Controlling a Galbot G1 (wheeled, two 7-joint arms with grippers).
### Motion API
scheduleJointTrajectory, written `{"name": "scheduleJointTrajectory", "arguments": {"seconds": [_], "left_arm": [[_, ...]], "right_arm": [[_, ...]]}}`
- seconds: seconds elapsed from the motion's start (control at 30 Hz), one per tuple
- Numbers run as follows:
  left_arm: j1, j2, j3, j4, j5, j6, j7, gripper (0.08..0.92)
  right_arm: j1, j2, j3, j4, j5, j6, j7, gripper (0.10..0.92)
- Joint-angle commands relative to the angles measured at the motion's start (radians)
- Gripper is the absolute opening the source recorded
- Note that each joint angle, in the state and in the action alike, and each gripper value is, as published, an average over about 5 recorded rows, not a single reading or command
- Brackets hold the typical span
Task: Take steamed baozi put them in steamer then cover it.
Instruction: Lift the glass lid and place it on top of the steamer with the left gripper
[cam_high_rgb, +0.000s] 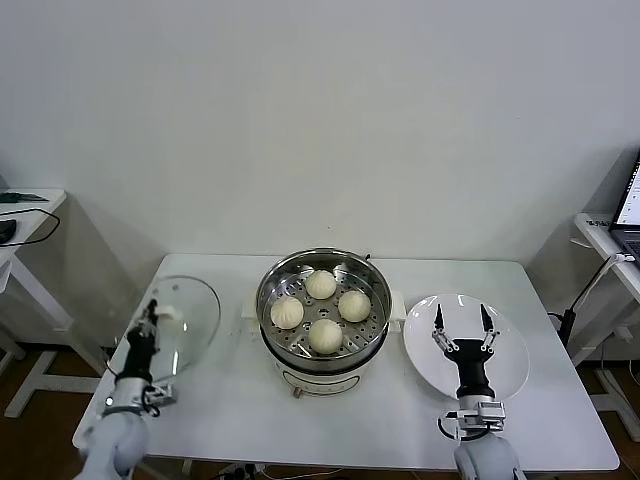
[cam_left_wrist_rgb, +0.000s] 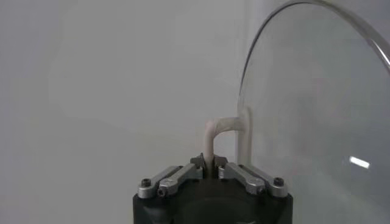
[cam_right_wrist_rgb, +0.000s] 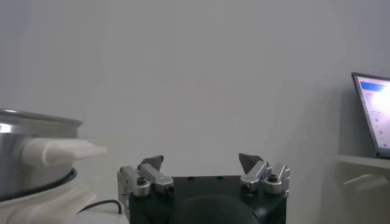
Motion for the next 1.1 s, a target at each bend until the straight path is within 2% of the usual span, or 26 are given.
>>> {"name": "scheduleJointTrajectory", "arguments": {"seconds": [0.03,0.17,0.3,0.4,0.53,0.77,0.93,1.1], "left_arm": [[0.021,0.014,0.070,-0.571,-0.067,0.216,0.104,0.186],[-0.011,-0.022,0.251,-0.666,-0.010,0.301,0.155,0.186],[-0.046,-0.035,0.440,-0.694,0.015,0.373,0.219,0.187],[-0.077,-0.042,0.583,-0.677,0.015,0.438,0.265,0.186],[-0.139,-0.076,0.725,-0.595,0.019,0.516,0.310,0.186],[-0.241,-0.130,0.828,-0.414,0.080,0.577,0.374,0.186],[-0.263,-0.157,0.834,-0.361,0.198,0.633,0.488,0.186],[-0.264,-0.179,0.834,-0.323,0.221,0.643,0.506,0.187]], "right_arm": [[-0.003,0.009,0.015,0.000,0.002,-0.004,-0.003,0.823],[-0.023,0.012,0.028,0.003,0.008,-0.013,-0.013,0.823],[-0.045,0.015,0.044,0.002,0.015,-0.019,-0.023,0.823],[-0.054,0.019,0.060,-0.010,0.019,-0.013,-0.029,0.823],[-0.060,0.025,0.079,-0.030,0.025,0.002,-0.038,0.823],[-0.063,0.035,0.093,-0.058,0.033,0.022,-0.045,0.823],[-0.056,0.035,0.095,-0.074,0.035,0.026,-0.045,0.823],[-0.042,0.034,0.091,-0.086,0.035,0.025,-0.043,0.823]]}}
